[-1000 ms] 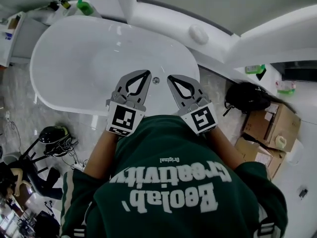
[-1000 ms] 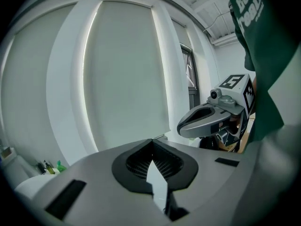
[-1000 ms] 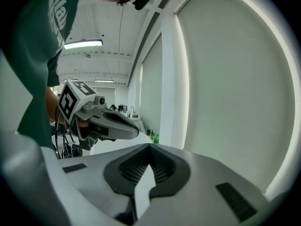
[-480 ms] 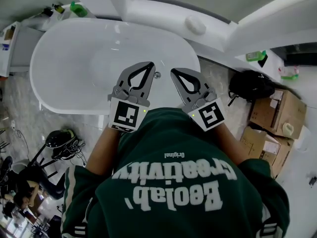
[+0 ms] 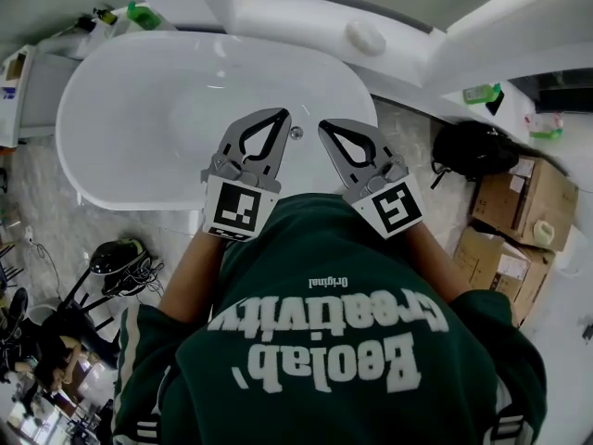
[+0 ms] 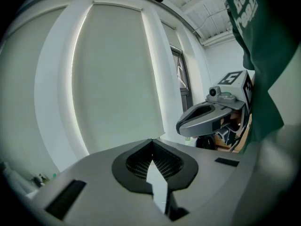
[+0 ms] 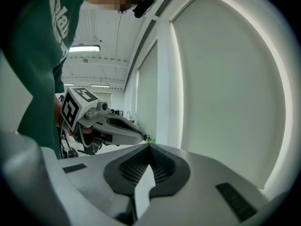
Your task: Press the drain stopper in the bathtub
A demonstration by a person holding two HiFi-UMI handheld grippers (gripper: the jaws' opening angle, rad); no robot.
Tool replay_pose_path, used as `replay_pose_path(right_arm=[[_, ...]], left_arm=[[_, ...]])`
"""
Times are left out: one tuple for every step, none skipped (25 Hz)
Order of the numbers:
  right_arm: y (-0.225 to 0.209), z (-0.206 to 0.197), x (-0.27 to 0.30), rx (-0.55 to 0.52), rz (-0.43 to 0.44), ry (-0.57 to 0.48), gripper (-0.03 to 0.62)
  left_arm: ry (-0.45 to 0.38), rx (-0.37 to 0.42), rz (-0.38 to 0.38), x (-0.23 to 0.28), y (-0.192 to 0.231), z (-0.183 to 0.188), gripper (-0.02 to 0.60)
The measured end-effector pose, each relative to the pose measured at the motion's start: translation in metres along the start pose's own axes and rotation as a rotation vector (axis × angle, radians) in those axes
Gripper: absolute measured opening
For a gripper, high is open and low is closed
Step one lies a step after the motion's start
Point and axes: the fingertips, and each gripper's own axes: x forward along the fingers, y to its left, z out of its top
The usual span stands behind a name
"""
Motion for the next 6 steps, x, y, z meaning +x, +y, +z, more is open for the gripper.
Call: replay_pose_path(right_arm=[[-0.0006,0.0005,0.0001,-0.001,0.002,-0.002,0.008],[-0.0014,0.0005,0.0001,-0.001,0.003,-0.002,0.009],[-0.0021,-0.0001,0.0001,-0.003,0.004,-0.001,0.009],[-0.0026,-0.0011,0.0,-0.006,0.005,0.001,0.008],[-0.0031,-0.0021,0.0,-0.009,0.006,0.003,0.009],[-0.0036,-0.0031,-0.0001,-0.013,0.006,0.006,0.009]], left_arm=[[0.002,0.018,0.0,0.0005,-0.0013,0.0005,0.007],[0.004,0.032,-0.002,0.0013,-0.003,0.0007,0.008],[0.005,0.038,-0.006,0.0021,-0.0048,0.0006,0.007],[0.005,0.036,-0.009,0.0028,-0.0063,0.0005,0.007],[0.005,0.031,-0.013,0.0032,-0.0076,0.0003,0.007],[0.005,0.026,-0.015,0.0035,-0.0087,-0.0001,0.008]])
